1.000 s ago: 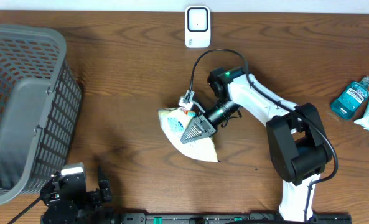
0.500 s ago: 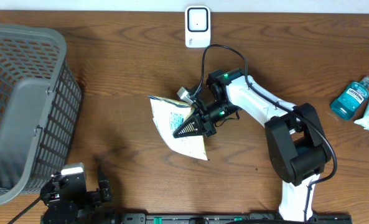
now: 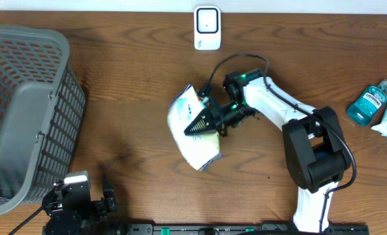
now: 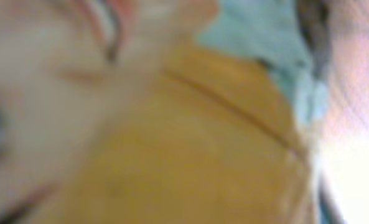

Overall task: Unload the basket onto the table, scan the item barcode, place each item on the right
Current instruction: 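Lift the snack bag and turn it toward the scanner, then hold the snack bag up against the white scanner, then carry the snack bag to the table's right edge and release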

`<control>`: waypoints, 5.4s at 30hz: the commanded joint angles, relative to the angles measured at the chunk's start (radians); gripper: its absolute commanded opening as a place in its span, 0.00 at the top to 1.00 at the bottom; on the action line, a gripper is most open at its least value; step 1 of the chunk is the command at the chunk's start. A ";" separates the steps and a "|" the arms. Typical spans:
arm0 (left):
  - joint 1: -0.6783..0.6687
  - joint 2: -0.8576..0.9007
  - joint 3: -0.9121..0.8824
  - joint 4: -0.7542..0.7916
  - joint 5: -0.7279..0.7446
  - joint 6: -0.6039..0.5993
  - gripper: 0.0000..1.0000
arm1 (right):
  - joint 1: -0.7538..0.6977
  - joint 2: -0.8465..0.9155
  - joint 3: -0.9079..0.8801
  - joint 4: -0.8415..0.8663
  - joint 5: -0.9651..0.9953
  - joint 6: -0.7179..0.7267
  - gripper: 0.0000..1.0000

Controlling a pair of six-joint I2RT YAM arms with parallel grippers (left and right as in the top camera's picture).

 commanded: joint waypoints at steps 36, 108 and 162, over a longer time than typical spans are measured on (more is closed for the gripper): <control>0.003 -0.001 0.004 0.000 -0.013 0.014 0.02 | -0.340 -0.045 -0.006 -0.435 0.070 0.183 0.99; 0.003 -0.001 0.004 0.000 -0.013 0.014 0.02 | -0.039 0.570 0.852 1.280 1.575 0.585 0.96; 0.003 -0.001 0.004 0.000 -0.013 0.014 0.02 | -0.678 0.188 0.776 0.085 1.945 0.741 0.01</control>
